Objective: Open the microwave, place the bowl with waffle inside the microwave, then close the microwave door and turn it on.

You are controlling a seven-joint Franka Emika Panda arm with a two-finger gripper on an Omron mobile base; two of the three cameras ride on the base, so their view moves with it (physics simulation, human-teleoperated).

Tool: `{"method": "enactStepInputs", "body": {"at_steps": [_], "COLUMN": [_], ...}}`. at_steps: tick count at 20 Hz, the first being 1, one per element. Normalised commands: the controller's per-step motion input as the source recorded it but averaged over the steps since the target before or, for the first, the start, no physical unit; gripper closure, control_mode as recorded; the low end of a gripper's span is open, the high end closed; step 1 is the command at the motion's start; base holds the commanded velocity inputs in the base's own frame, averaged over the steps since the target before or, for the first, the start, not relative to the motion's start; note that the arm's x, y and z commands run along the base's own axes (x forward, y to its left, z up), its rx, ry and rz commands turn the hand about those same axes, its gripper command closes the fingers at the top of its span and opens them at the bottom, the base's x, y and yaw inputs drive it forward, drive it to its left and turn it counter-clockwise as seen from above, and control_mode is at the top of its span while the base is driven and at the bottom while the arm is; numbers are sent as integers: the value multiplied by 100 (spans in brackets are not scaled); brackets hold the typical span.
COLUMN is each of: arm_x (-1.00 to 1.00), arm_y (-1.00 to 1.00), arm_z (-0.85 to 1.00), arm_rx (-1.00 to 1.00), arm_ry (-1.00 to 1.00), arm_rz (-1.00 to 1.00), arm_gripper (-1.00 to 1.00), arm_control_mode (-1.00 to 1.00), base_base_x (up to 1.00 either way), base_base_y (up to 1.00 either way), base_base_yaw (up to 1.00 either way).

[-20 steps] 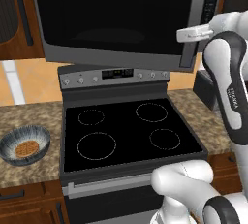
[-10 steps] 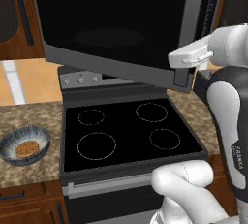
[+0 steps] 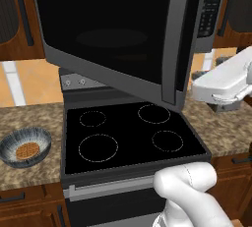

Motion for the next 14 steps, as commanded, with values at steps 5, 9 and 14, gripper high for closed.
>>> {"method": "enactStepInputs", "body": {"at_steps": [5,9,14], "arm_x": [-54,52,90], "arm_y": [-79,-95,-39], "arm_z": [30,3,-5], "arm_rx": [16,9,5], "arm_ry": [-17,0,0], "arm_rz": [16,51,56], "arm_gripper": [-100,-100,-100], "arm_control_mode": [-100,-100,-100], "base_base_x": [0,0,0], "base_base_y": [0,0,0], "base_base_yaw": [0,0,0]}}
